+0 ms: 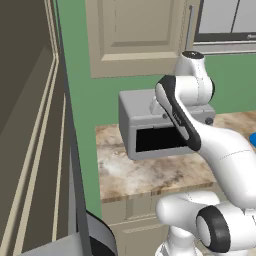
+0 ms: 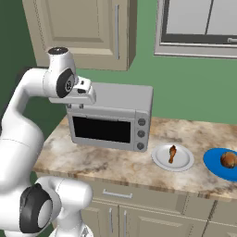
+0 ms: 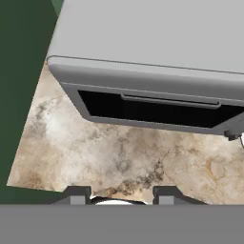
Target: Open the toaster oven door. Place the bread on the bottom rack in the toaster oven and place the chicken drumstick on the top rack.
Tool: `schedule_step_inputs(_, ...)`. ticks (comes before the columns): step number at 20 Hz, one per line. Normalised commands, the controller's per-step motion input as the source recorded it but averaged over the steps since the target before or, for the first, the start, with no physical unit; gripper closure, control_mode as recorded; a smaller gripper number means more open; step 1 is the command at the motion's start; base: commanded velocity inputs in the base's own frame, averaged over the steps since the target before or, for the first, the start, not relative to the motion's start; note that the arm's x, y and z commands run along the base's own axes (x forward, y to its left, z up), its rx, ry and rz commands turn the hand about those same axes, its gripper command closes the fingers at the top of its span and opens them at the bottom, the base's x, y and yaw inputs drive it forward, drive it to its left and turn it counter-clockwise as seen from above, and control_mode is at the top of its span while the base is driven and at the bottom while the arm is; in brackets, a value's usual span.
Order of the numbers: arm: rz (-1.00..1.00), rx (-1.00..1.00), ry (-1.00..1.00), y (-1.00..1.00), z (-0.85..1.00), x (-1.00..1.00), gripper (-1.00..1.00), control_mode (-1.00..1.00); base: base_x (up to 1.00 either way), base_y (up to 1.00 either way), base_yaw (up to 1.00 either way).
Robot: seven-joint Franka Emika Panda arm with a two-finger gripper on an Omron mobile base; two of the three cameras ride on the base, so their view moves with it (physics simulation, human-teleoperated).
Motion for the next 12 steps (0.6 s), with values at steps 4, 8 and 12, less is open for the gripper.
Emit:
schedule_step_inputs(4, 0.00, -0.12, 0.09, 0.00, -0.10, 0.02, -1.00, -1.00, 0.00, 0.00, 0.00)
schedule_step_inputs(8, 0.01, -0.39, -0.01, -0.35, -0.53, -0.12, -1.00, -1.00, 0.00, 0.00, 0.00)
schedule_step_inputs(12, 0.05, -0.65, 0.00, -0.52, -0.82, 0.00, -1.00, -1.00, 0.00, 0.00, 0.00)
